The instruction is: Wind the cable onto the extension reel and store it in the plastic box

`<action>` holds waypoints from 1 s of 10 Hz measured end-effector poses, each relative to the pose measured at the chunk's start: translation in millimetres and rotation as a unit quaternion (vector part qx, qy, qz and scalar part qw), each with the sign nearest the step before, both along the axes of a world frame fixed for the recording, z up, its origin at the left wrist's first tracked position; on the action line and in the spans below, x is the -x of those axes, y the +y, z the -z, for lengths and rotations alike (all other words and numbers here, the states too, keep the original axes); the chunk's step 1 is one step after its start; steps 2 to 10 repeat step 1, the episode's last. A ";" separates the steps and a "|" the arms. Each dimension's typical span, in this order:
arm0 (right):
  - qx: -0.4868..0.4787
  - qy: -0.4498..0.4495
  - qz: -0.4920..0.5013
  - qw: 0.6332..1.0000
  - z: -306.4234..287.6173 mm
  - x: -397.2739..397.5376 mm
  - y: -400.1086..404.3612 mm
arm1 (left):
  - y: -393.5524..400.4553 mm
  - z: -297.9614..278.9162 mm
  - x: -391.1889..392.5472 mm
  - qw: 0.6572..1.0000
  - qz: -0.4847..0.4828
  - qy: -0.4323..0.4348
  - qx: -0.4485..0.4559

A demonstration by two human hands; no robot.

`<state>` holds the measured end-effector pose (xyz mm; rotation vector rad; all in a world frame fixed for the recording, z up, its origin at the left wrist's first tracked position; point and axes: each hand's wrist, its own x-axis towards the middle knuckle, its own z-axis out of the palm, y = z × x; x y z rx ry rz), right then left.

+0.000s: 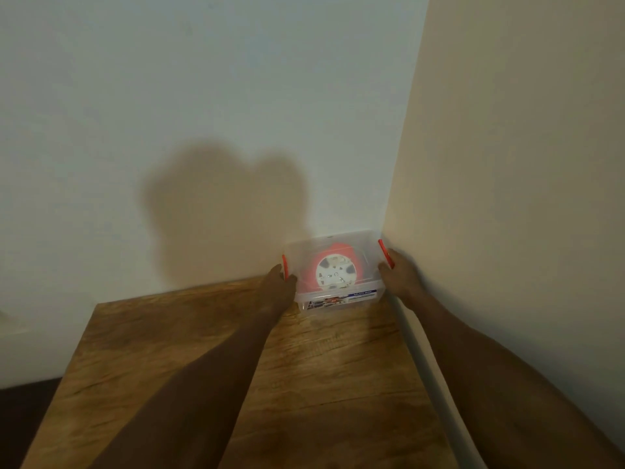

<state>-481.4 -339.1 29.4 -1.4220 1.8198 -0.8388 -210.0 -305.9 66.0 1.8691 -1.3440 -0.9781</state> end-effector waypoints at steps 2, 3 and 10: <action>0.012 -0.022 0.035 0.999 -1.0 -9.8 28.3 | 25.0 4.5 -4.3 0.999 -0.006 0.025 0.027; 0.012 -0.022 0.035 0.999 -1.0 -9.8 28.3 | 25.0 4.5 -4.3 0.999 -0.006 0.025 0.027; 0.012 -0.022 0.035 0.999 -1.0 -9.8 28.3 | 25.0 4.5 -4.3 0.999 -0.006 0.025 0.027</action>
